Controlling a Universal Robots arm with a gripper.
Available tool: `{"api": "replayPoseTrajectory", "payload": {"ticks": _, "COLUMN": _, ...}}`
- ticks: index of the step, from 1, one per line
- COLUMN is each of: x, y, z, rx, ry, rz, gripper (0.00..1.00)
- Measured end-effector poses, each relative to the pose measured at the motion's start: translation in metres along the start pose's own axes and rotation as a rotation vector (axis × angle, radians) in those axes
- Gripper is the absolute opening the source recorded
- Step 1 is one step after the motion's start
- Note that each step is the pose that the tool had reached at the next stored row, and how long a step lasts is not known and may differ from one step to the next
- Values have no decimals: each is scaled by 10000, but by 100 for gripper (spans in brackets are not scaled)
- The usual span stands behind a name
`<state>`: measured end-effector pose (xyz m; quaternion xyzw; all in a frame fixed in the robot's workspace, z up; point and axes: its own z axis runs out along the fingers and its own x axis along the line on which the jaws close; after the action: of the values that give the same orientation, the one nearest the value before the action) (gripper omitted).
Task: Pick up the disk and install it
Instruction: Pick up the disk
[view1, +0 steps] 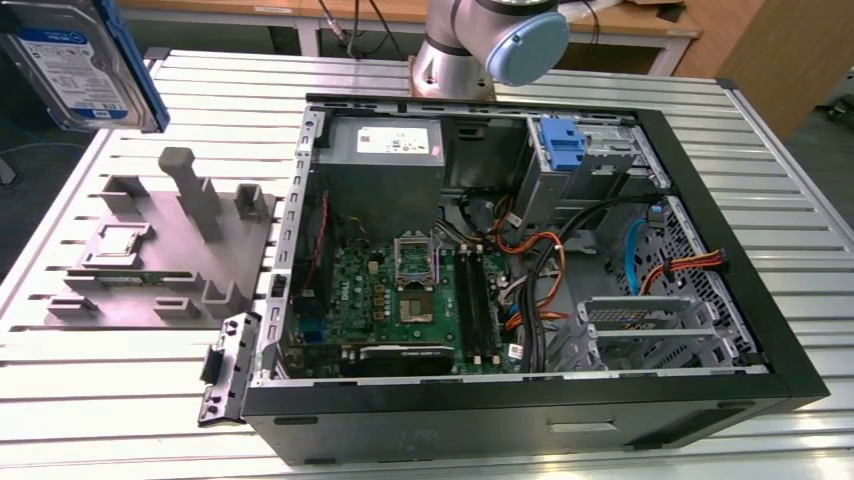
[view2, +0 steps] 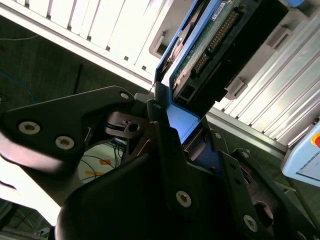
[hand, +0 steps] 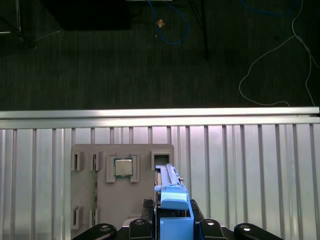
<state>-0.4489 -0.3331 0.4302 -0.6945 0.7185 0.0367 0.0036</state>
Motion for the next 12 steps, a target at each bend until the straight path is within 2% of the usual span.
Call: {"api": "replayPoseTrajectory", "payload": {"ticks": 12, "x": -3, "y": 2, "z": -48, "rx": 0, "ry": 0, "rz": 1, "gripper": 36}}
